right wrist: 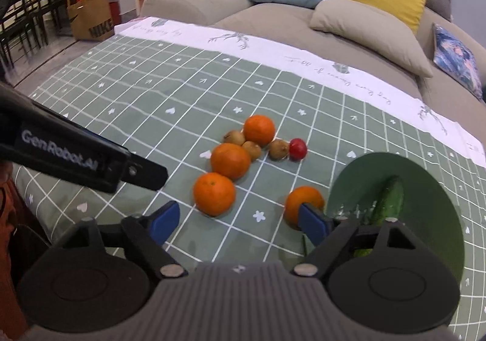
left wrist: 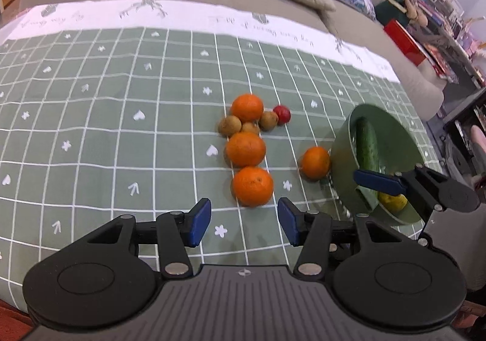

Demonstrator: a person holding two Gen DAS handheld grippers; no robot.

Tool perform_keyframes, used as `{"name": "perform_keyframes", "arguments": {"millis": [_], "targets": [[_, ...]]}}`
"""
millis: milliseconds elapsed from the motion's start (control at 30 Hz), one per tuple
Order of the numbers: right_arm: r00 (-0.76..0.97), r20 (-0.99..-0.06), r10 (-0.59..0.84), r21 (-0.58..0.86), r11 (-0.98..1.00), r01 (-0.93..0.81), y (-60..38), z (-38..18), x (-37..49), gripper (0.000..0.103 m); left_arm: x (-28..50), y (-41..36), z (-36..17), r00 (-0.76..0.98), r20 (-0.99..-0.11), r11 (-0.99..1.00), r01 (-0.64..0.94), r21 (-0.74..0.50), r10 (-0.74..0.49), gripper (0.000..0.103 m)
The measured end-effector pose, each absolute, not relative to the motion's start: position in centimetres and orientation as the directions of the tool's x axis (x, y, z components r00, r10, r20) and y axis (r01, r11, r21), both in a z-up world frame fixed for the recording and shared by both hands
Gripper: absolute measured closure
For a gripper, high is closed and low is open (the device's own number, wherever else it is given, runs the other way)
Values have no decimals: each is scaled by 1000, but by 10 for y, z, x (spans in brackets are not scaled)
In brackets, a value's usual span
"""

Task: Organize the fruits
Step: 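Move both tools toward the oranges beside the colander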

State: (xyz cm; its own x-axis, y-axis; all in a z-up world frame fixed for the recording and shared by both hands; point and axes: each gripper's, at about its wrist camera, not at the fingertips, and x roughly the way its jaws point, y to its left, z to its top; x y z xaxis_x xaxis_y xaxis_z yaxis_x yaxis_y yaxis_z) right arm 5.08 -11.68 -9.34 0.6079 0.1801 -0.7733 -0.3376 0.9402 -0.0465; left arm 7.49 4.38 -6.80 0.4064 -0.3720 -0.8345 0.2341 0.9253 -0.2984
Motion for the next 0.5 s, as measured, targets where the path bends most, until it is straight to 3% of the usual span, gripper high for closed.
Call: {"name": "perform_keyframes", "arguments": {"millis": [167,500], "targets": [[610,-780,139,-133,916,-379,-113,-101,57,39,82,31,-77,380,-848,922,261,-285,-369,44],[515,-847,132,-267,732,-627,-127,-103,108,39,116,12,-93,293,-879,911,293,-291,-375,44]]}}
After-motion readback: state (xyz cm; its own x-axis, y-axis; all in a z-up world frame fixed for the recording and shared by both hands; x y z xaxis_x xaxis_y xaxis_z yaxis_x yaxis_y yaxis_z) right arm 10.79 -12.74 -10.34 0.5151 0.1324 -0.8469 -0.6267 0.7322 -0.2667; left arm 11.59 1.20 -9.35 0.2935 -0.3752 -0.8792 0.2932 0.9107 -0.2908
